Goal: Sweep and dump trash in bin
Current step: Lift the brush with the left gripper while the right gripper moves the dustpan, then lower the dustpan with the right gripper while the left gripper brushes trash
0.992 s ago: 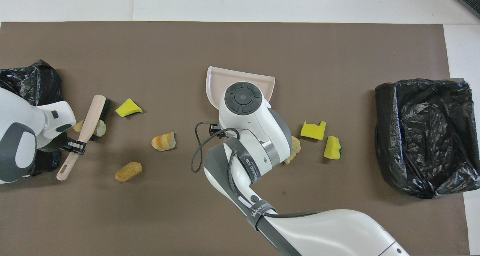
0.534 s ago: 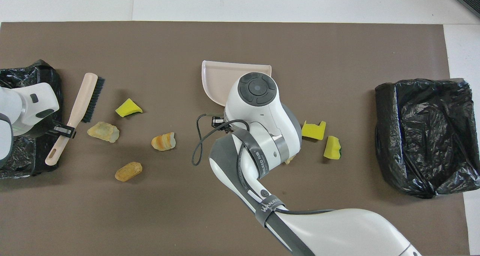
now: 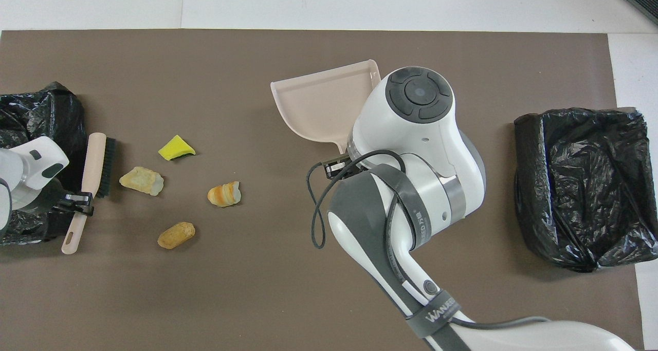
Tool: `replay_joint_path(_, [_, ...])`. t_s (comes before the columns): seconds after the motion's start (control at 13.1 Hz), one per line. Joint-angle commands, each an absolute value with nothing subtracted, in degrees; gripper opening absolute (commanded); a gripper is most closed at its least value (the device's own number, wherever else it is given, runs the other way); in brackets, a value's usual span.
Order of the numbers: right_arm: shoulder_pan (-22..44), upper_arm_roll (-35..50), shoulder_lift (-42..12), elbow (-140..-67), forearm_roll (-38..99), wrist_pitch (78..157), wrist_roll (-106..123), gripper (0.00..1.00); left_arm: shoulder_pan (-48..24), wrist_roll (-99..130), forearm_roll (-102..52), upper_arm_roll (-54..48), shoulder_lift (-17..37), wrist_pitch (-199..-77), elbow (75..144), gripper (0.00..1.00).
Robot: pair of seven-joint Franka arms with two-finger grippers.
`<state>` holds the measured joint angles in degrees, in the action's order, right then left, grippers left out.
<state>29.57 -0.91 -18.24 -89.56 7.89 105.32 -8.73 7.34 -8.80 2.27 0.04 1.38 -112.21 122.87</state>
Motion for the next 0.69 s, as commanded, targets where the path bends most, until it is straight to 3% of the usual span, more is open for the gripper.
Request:
replay_joint_path(0.0, [29.1, -0.6, -16.1, -93.4, 6.5, 105.5, 6.3, 0.0, 2.6, -5.0, 3.0, -0.3, -0.8, -114.2, 125.9, 0.0])
replay_joint_path(0.23, [26.3, -0.7, -15.9, -94.0, 6.2, 104.1, 21.1, 0.0, -3.1, -4.2, 2.6, -0.4, -1.2, -112.3, 127.4, 0.0])
replay_joint_path(0.38, [23.5, -0.8, -16.3, -94.2, 3.9, 104.2, 44.6, 0.0, -5.1, -1.5, 2.1, -0.4, -2.4, -111.7, 129.3, 0.0])
replay_joint_path(0.61, [23.0, -0.6, -16.8, -94.1, -2.4, 104.1, 53.6, 0.0, -6.8, 5.2, -4.1, -0.5, -3.1, -111.6, 130.4, 0.0])
